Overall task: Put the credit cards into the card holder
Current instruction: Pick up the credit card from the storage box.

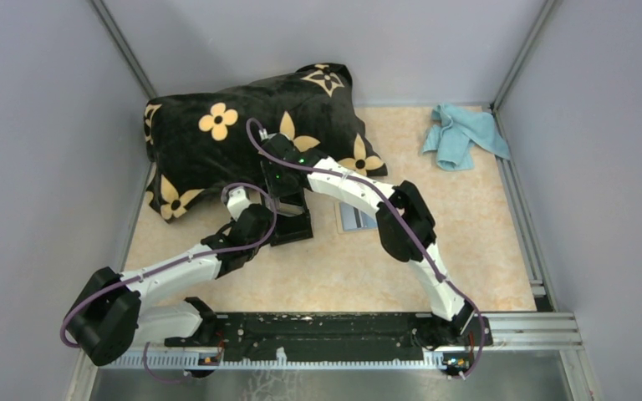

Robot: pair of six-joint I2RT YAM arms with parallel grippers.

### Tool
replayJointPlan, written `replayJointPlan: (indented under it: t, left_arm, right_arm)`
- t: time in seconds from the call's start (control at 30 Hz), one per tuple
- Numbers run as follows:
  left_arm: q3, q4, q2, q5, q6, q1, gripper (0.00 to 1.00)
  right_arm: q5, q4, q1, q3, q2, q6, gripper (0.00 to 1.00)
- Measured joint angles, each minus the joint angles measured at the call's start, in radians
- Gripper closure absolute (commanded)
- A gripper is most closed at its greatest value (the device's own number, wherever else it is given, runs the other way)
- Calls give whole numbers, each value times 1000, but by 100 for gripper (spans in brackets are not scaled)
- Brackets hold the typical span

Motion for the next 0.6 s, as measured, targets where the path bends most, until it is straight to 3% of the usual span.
replayJointPlan:
  t: [0.6]
  left_arm:
    - [0,0,-1,0,1,0,54]
  right_arm:
    - [28,-8,-3,10,32,-4,51]
